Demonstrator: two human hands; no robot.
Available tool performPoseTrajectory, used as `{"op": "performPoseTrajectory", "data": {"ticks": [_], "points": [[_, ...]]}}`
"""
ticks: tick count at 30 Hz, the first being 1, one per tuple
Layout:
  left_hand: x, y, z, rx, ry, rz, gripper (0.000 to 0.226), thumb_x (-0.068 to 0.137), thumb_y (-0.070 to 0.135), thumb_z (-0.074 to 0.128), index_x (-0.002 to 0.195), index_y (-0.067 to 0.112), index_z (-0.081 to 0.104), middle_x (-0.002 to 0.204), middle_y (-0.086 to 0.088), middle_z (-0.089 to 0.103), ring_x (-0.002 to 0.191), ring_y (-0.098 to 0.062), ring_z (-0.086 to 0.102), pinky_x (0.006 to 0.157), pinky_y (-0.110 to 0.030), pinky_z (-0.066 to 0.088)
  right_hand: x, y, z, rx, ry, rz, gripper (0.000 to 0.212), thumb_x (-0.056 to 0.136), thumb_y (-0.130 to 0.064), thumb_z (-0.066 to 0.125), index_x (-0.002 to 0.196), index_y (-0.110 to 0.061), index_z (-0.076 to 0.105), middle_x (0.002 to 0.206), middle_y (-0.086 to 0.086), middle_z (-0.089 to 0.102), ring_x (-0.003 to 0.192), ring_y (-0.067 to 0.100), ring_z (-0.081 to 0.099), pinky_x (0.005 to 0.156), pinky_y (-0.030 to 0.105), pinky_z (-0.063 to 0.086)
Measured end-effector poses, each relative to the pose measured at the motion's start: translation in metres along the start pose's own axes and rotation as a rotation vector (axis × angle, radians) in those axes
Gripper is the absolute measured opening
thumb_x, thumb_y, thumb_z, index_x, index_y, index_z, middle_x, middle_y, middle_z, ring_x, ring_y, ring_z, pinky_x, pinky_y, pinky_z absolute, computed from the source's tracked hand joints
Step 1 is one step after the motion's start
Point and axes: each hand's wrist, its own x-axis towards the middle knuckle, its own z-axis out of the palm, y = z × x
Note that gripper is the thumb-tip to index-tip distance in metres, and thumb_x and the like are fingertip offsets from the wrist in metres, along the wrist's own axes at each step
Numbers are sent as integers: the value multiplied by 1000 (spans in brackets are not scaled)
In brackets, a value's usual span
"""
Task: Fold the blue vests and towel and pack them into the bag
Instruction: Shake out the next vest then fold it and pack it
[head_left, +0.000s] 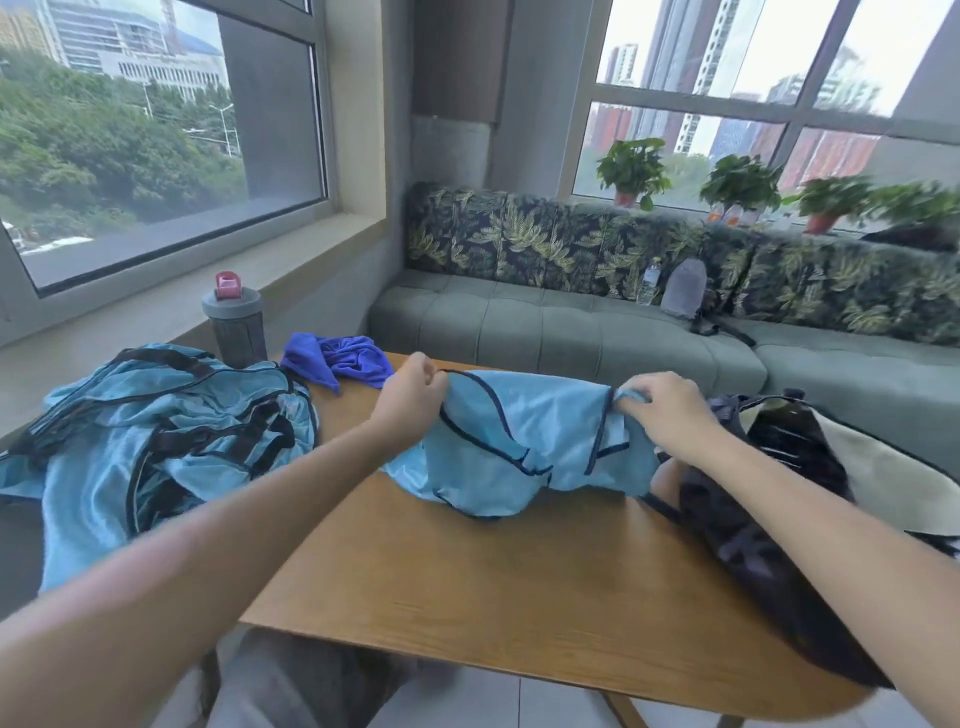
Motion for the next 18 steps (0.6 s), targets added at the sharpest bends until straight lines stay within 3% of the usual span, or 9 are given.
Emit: {"op": "performPoseTrajectory", "data": {"ticks": [3,7,10,13,16,18], "points": [[11,43,-35,59,54,131,23,104,27,48,108,6,56,94,-9,61,90,-29,54,76,-37,38,15,-8,-30,-75,0,-75,29,101,-35,55,84,-17,70,87,5,69,85,29,61,71,40,48],[21,93,-76,140,103,258,24,103,33,47,108,10,53,95,-8,61,87,-31,54,70,-37,37,27,-30,-71,-17,-4,-100,40,106,-28,48,85,4,59,77,12,58,72,26,51,63,39,35],[26,126,-104,208,165,329,24,103,35,46,104,12,52,86,-4,57,83,-30,53,66,-38,38,35,-41,-98,337,63,-6,39,106,-21,47,86,9,61,77,22,56,72,34,50,66,35,34],[33,155,-128,151,252,301,18,103,29,45,92,15,50,80,-5,50,77,-26,45,66,-37,36,49,-36,-112,655,109,138,25,95,-12,48,87,-2,70,87,18,66,75,25,57,70,33,44],[47,165,-142,-16,299,210,21,101,23,46,80,20,46,78,-7,45,74,-23,40,66,-34,33,58,-26,-119,826,115,246,29,82,-17,52,98,-5,73,108,26,72,88,36,70,83,48,56],[55,161,-145,-37,300,185,21,100,24,49,79,18,48,79,-9,47,74,-24,43,66,-36,38,54,-30,-122,924,76,268,29,88,-19,54,110,-5,67,111,22,72,88,35,72,86,49,58]]}}
